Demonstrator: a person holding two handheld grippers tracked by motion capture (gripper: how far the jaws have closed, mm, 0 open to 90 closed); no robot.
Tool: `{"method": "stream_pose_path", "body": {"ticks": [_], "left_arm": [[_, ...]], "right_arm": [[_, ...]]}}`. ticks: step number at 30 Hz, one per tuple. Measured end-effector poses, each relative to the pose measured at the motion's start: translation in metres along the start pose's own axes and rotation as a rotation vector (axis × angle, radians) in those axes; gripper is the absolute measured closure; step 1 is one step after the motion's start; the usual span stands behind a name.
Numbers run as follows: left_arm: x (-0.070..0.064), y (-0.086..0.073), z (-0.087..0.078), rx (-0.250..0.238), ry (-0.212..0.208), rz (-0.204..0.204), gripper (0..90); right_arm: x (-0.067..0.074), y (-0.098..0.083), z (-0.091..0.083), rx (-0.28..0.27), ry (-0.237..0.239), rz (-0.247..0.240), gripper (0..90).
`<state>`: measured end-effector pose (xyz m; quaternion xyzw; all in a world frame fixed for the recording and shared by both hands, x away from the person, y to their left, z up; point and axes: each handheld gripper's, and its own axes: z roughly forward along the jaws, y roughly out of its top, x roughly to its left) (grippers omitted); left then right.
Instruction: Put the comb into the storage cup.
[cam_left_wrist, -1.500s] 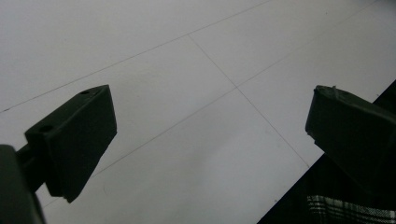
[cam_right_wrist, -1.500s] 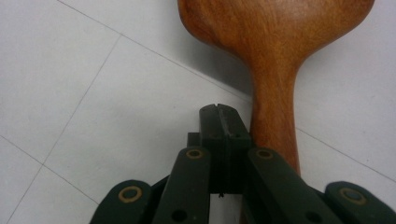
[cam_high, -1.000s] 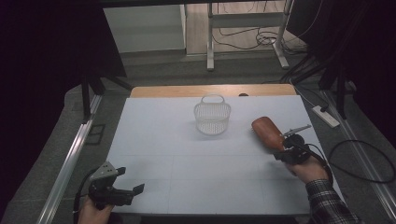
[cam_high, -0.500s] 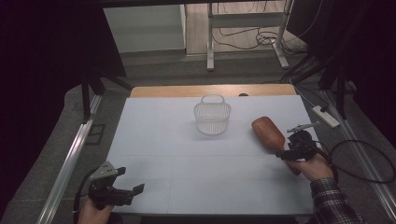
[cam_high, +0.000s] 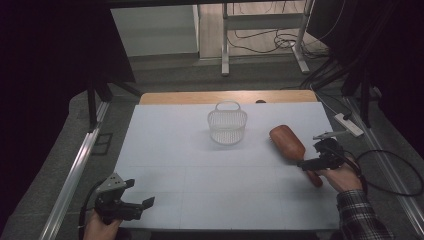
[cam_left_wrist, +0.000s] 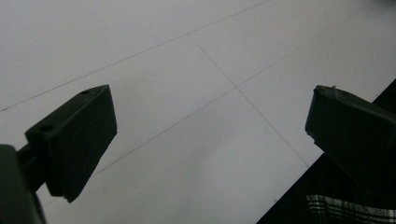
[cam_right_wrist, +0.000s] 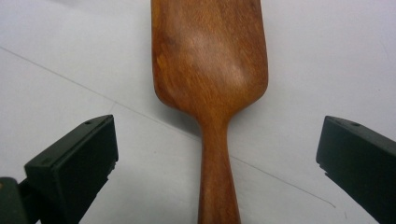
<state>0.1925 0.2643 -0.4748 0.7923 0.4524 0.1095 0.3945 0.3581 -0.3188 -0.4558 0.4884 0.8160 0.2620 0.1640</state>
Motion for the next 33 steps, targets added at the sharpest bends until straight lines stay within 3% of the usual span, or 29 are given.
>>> {"method": "stream_pose_path", "body": {"ticks": [7,33], "left_arm": [[0.000,0.000,0.000,0.000,0.000,0.001,2.9],[0.000,0.000,0.000,0.005,0.000,0.005,3.0]], "right_arm": [[-0.001,0.001,0.002,0.002,0.004,0.015,0.0],[-0.008,-0.009,0.040,0.183,-0.011,0.000,0.0]]}}
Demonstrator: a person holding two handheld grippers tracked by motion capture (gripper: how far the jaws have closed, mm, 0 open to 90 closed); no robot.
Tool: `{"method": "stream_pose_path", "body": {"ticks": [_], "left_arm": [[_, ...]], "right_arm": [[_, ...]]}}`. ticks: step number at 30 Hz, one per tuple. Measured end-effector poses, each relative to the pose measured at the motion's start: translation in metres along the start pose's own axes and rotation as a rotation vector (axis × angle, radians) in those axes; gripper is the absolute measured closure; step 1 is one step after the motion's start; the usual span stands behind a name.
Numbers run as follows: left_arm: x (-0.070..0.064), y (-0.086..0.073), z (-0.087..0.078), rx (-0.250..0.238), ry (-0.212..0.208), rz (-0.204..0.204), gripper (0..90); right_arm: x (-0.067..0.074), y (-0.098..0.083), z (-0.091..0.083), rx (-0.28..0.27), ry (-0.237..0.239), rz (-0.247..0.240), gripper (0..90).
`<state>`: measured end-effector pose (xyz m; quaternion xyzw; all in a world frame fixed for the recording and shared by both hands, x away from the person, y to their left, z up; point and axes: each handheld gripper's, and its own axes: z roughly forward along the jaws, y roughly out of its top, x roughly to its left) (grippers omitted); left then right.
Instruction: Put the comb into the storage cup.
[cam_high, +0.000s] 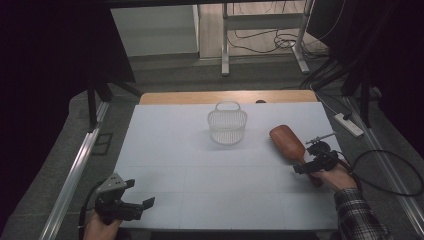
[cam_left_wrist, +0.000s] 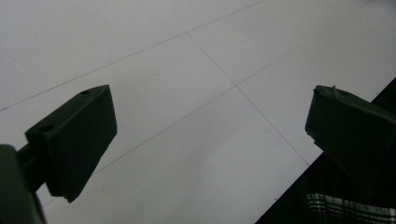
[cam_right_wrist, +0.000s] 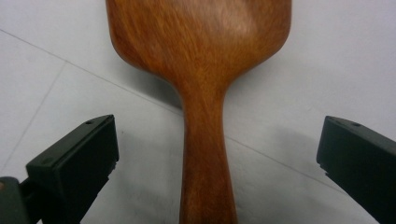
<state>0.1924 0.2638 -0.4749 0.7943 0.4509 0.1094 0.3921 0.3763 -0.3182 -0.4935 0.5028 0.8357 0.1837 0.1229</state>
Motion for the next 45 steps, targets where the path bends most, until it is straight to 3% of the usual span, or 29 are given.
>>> {"method": "stream_pose_path", "body": {"ticks": [13,26,34,37,45], "left_arm": [[-0.0002,0.0001,0.0002,0.002,0.000,0.002,3.0],[-0.0003,0.0004,0.0006,0.009,0.000,0.006,3.1],[-0.0004,0.0006,0.0008,0.012,0.000,0.007,3.1],[-0.0006,0.0006,0.0008,0.012,0.001,0.008,3.1],[-0.0016,0.0009,0.0012,0.014,0.008,0.010,3.1]], "right_arm": [[0.0015,0.0012,0.0013,0.021,0.015,0.006,0.8],[0.0033,0.0065,-0.0062,-0.030,0.017,-0.019,44.0],[0.0052,0.0088,-0.0016,-0.002,0.012,-0.048,69.3],[0.0051,0.0086,-0.0015,0.006,0.012,-0.050,71.2],[0.0047,0.0069,-0.0036,-0.016,0.035,0.001,72.4]]}}
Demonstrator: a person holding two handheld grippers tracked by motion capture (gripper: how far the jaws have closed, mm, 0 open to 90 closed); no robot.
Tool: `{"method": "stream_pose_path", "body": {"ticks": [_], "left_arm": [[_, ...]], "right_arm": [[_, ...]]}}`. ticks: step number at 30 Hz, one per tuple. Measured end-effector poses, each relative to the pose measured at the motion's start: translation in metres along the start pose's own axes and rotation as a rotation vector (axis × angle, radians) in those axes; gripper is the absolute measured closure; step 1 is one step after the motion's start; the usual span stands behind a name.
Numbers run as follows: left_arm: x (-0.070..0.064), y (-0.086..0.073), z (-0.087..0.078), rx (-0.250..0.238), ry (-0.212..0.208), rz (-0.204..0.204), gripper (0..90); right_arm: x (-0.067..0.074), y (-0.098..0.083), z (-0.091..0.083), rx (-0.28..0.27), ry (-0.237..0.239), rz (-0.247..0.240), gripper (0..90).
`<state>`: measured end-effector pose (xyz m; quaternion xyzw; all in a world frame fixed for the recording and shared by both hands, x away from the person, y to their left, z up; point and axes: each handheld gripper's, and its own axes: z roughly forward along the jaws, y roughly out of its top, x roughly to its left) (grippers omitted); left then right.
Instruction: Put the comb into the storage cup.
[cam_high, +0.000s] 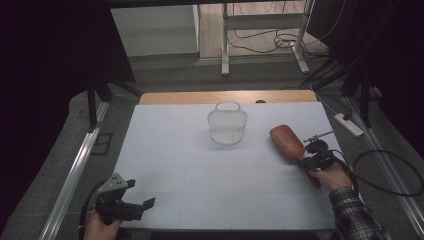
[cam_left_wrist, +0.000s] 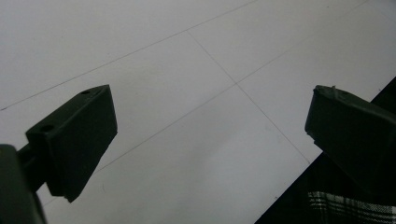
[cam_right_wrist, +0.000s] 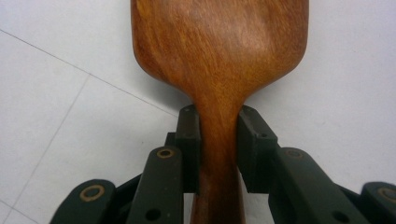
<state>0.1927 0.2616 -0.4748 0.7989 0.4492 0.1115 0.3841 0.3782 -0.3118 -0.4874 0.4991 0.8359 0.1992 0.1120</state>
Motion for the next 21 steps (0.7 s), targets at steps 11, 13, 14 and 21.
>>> {"method": "stream_pose_path", "body": {"ticks": [11,13,14,21], "left_arm": [[-0.001,0.001,0.000,0.005,0.011,0.008,0.9],[-0.001,0.001,0.000,-0.004,0.007,0.003,0.3],[-0.001,0.002,0.000,-0.013,0.003,0.003,0.1],[-0.002,0.007,0.003,-0.027,-0.011,0.036,0.0]], "right_arm": [[0.006,-0.004,-0.009,-0.065,-0.002,-0.002,72.4],[0.007,-0.004,-0.012,-0.083,-0.001,-0.007,72.4],[0.008,-0.005,-0.014,-0.093,0.003,-0.002,72.4],[0.012,-0.007,-0.026,-0.147,0.015,-0.001,72.4]]}}
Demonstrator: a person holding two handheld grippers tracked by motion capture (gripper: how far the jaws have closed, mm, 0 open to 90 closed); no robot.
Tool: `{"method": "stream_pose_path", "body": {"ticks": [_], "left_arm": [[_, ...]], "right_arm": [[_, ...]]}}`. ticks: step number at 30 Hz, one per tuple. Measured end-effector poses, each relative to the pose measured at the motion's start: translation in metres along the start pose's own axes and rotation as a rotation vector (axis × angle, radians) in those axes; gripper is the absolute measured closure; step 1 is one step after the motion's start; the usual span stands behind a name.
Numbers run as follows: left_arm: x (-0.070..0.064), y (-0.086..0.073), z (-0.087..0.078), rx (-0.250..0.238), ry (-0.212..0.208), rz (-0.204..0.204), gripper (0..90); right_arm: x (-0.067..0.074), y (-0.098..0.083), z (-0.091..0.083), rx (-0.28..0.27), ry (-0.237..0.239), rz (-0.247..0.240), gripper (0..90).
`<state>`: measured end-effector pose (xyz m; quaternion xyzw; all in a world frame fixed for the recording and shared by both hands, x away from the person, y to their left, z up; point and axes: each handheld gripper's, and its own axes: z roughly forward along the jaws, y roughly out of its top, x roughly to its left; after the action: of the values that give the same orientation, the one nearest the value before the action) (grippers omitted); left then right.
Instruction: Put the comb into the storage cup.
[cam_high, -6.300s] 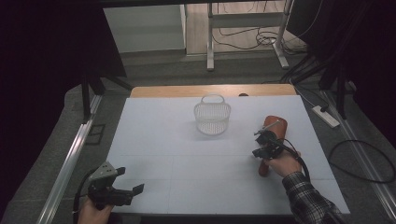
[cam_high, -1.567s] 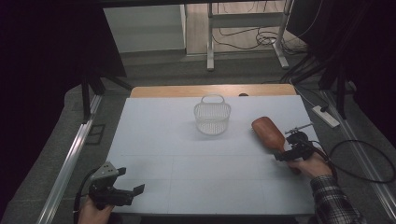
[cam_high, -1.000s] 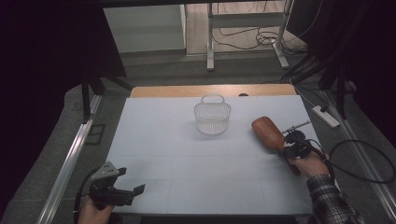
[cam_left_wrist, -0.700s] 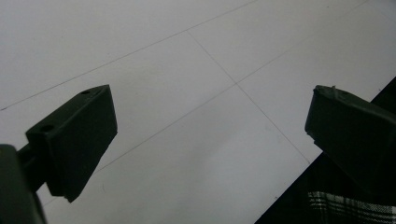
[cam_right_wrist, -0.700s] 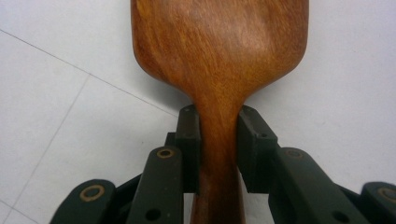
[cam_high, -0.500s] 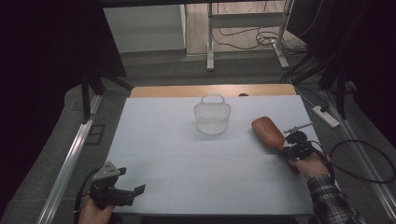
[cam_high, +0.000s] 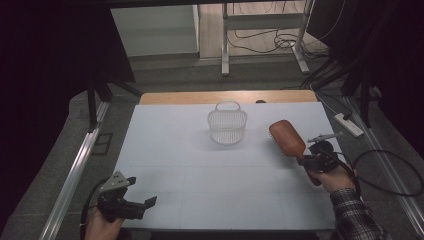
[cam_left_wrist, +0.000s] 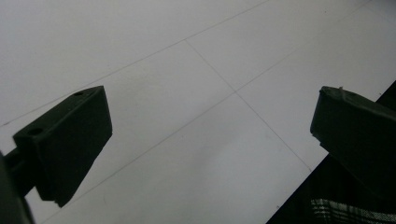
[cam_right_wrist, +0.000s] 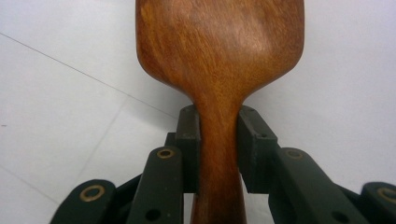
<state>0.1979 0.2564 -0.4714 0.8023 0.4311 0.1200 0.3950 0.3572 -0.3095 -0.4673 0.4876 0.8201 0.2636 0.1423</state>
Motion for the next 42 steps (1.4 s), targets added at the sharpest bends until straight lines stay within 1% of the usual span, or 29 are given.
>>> {"method": "stream_pose_path", "body": {"ticks": [1,2,3,4,6,10,16,18,19,20,21,26,29,31,34,35,39,42], "left_arm": [[0.000,0.000,0.000,0.000,0.000,0.000,0.0],[0.000,0.001,0.001,-0.006,-0.009,0.010,0.2],[0.000,0.002,0.002,-0.009,-0.011,0.011,0.2],[0.001,0.004,0.003,-0.011,-0.018,0.013,0.5],[0.001,0.006,0.004,-0.017,-0.027,0.012,0.6],[0.002,0.009,0.005,-0.032,-0.031,0.020,0.6],[0.001,0.017,0.012,-0.025,-0.038,0.020,0.0],[-0.001,0.021,0.014,-0.021,-0.038,0.023,0.0],[-0.002,0.025,0.016,-0.019,-0.044,0.024,0.0],[-0.002,0.025,0.016,-0.019,-0.044,0.024,0.0],[-0.002,0.027,0.017,-0.017,-0.048,0.025,0.0],[-0.005,0.039,0.024,-0.016,-0.060,0.030,0.0],[-0.006,0.047,0.028,-0.013,-0.086,0.016,0.0],[-0.006,0.051,0.031,-0.006,-0.100,0.015,0.0],[-0.008,0.058,0.035,-0.004,-0.109,0.022,0.0],[-0.009,0.060,0.036,-0.003,-0.110,0.029,0.0],[-0.012,0.071,0.043,-0.009,-0.119,0.056,0.0],[-0.014,0.078,0.047,-0.029,-0.124,0.070,0.0]], "right_arm": [[0.001,0.000,-0.002,-0.007,0.002,0.001,72.4],[0.001,0.000,-0.003,-0.011,0.003,0.002,72.4],[0.001,0.000,-0.003,-0.011,0.003,0.002,72.4],[0.003,0.000,-0.006,-0.015,0.013,0.002,72.3],[0.004,0.000,-0.008,-0.019,0.014,-0.001,72.3],[0.006,-0.001,-0.012,-0.034,0.020,-0.009,72.3],[0.011,-0.004,-0.022,-0.077,0.031,-0.030,72.3],[0.012,-0.004,-0.023,-0.080,0.033,-0.032,72.3],[0.013,-0.005,-0.025,-0.091,0.036,-0.034,72.3],[0.013,-0.005,-0.025,-0.091,0.036,-0.034,72.3],[0.015,-0.006,-0.027,-0.100,0.038,-0.042,72.3],[0.020,-0.006,-0.031,-0.117,0.046,-0.049,72.3],[0.024,-0.006,-0.034,-0.130,0.053,-0.059,72.3],[0.026,-0.007,-0.036,-0.142,0.055,-0.063,72.3],[0.028,-0.007,-0.037,-0.147,0.063,-0.069,72.3],[0.028,-0.007,-0.038,-0.145,0.072,-0.070,72.3],[0.033,-0.008,-0.039,-0.146,0.070,-0.084,72.2],[0.036,-0.008,-0.040,-0.154,0.075,-0.095,72.2]]}}
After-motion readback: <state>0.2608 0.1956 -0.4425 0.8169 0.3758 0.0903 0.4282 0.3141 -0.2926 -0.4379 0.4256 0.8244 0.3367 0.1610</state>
